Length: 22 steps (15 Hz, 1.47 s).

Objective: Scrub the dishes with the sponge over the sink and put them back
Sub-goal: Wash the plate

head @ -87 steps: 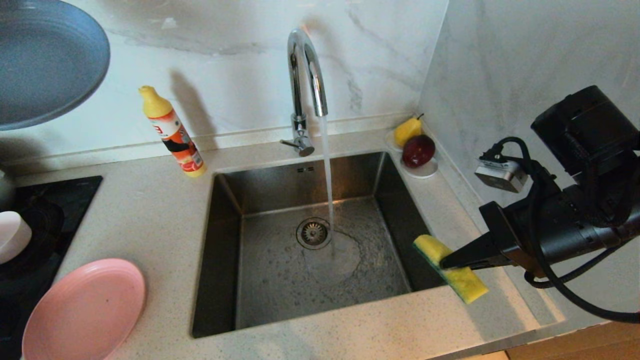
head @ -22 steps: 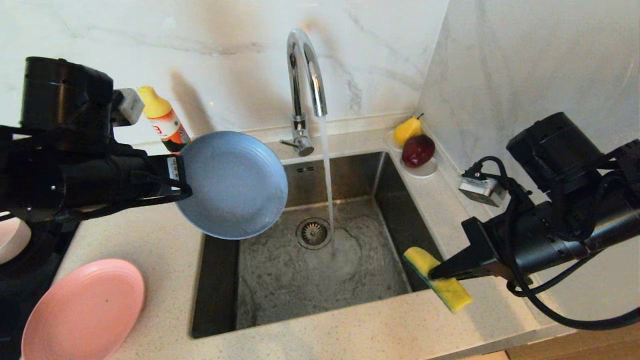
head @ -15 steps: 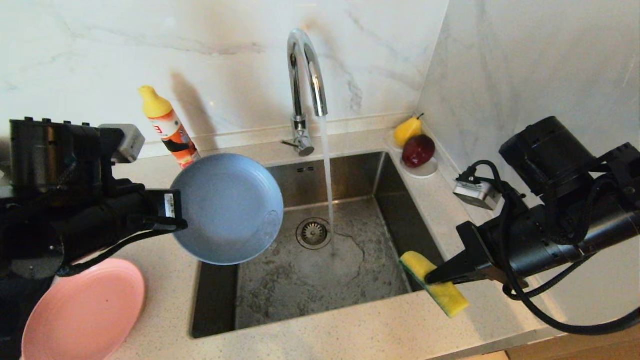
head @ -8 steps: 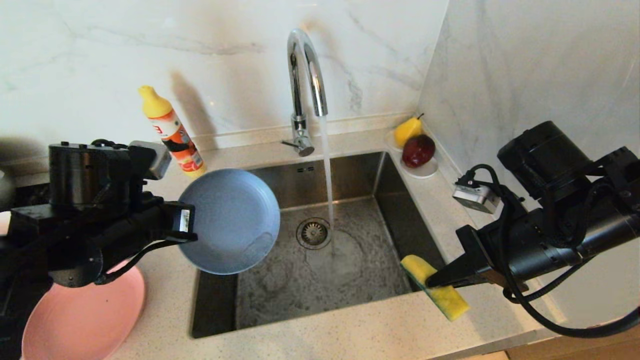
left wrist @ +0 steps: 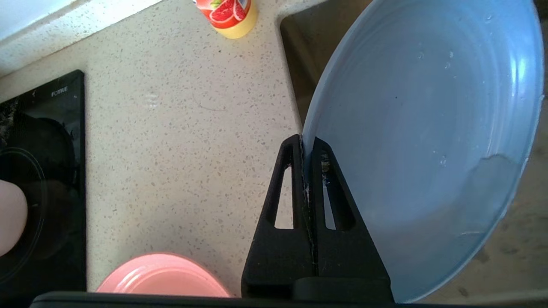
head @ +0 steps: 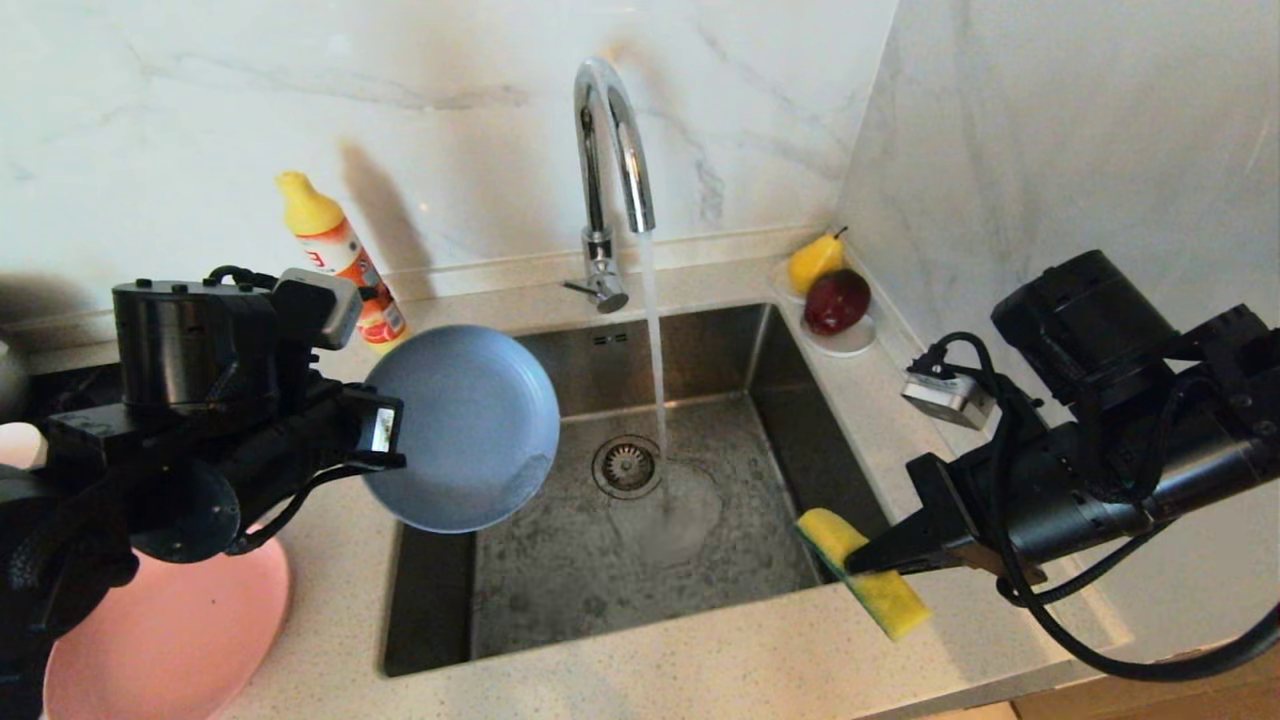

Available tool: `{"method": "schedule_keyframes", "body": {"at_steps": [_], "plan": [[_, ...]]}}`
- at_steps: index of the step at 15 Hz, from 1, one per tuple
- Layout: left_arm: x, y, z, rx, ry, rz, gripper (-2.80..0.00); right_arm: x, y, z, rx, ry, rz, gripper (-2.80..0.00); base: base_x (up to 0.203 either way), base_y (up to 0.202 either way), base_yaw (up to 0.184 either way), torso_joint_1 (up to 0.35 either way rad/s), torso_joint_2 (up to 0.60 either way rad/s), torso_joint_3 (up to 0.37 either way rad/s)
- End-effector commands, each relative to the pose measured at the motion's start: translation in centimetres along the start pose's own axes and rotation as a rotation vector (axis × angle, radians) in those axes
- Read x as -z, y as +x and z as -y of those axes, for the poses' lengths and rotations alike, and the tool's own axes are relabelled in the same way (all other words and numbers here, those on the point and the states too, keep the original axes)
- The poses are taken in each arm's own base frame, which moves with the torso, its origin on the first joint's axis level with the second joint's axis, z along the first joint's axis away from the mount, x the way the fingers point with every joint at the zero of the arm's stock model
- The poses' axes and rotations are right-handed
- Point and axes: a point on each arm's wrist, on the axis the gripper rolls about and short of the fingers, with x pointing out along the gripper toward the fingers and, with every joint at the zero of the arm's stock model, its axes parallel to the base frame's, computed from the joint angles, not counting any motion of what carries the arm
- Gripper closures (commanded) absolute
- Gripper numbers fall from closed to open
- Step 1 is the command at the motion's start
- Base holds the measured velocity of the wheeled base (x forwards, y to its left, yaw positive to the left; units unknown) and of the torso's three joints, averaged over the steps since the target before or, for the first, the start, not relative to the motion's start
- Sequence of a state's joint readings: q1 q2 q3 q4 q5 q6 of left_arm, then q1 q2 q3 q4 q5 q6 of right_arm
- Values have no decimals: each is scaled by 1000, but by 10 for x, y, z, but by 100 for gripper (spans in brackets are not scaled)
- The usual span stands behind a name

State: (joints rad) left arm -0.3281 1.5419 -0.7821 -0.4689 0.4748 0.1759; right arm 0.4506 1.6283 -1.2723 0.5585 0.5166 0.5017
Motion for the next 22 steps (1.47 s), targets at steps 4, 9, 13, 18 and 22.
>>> {"method": "schedule_keyframes", "body": {"at_steps": [4,9,13,18,22], "plan": [[-12,-18,-10,14,-80,61,0,4,-9,-8,-23,-18,17,0,0,0,0,0,0,0],[-20,-40,-21,99,-195,-5,0,18,-18,-28,-69,-81,6,0,0,0,0,0,0,0],[-21,-60,-28,266,-385,-220,0,30,-22,-41,-101,-129,-12,0,0,0,0,0,0,0],[-13,-76,-26,404,-453,-326,0,42,-24,-63,-130,-186,-82,0,0,0,0,0,0,0],[3,-85,-7,469,-393,-364,0,45,-17,-89,-157,-237,-163,0,0,0,0,0,0,0]]}}
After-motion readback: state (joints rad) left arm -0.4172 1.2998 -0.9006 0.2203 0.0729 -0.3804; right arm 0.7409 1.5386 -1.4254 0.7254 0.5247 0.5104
